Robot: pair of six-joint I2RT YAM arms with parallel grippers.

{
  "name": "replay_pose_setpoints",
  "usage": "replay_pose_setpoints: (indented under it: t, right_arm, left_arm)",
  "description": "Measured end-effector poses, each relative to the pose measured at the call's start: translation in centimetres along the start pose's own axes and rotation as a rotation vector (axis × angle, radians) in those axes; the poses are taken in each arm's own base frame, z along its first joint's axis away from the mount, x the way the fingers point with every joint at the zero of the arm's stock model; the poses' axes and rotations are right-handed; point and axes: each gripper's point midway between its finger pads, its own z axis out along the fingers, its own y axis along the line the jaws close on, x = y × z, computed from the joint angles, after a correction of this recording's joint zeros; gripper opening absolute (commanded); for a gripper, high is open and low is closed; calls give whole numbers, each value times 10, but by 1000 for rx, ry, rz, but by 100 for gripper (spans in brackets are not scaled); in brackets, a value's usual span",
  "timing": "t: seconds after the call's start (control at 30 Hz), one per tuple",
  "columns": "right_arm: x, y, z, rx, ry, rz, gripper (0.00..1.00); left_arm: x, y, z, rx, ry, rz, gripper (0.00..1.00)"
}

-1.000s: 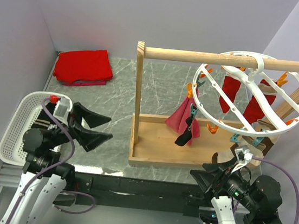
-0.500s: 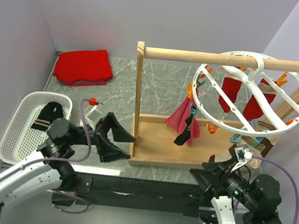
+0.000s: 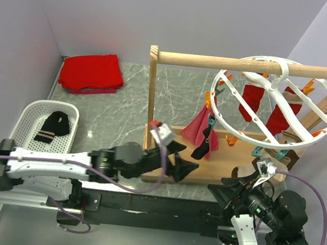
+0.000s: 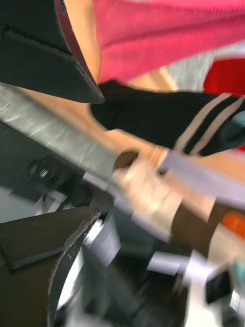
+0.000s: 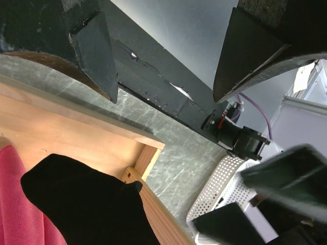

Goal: Remove the socks clipped to the hanger

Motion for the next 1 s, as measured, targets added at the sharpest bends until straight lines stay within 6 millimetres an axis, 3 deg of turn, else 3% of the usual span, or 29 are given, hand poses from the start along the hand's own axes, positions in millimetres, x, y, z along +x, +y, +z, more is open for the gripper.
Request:
replay_pose_setpoints:
  t: [0.13, 0.27, 0.4, 0.67, 0.83, 1.0]
  right_arm:
    - [1, 0, 0, 2, 4, 3, 82]
    - [3, 0, -1, 2, 4, 8, 82]
    - [4, 1, -3, -2, -4, 12, 82]
    - [4, 3, -4, -6, -11, 15, 82]
    - [4, 3, -4, -6, -12, 13, 82]
    - [3, 3, -4, -7, -14, 16, 82]
  left_arm:
    - [1, 14, 34, -184, -9, 66, 80]
    - [3, 24, 47, -251, -12, 104, 79]
    - [5, 23, 56, -258, -7, 126, 59]
    - [4, 22, 74, -269, -9, 122, 40]
    - [3, 23, 79, -258, -5, 107, 6]
    - [-1, 7, 82, -190, 13, 67, 1]
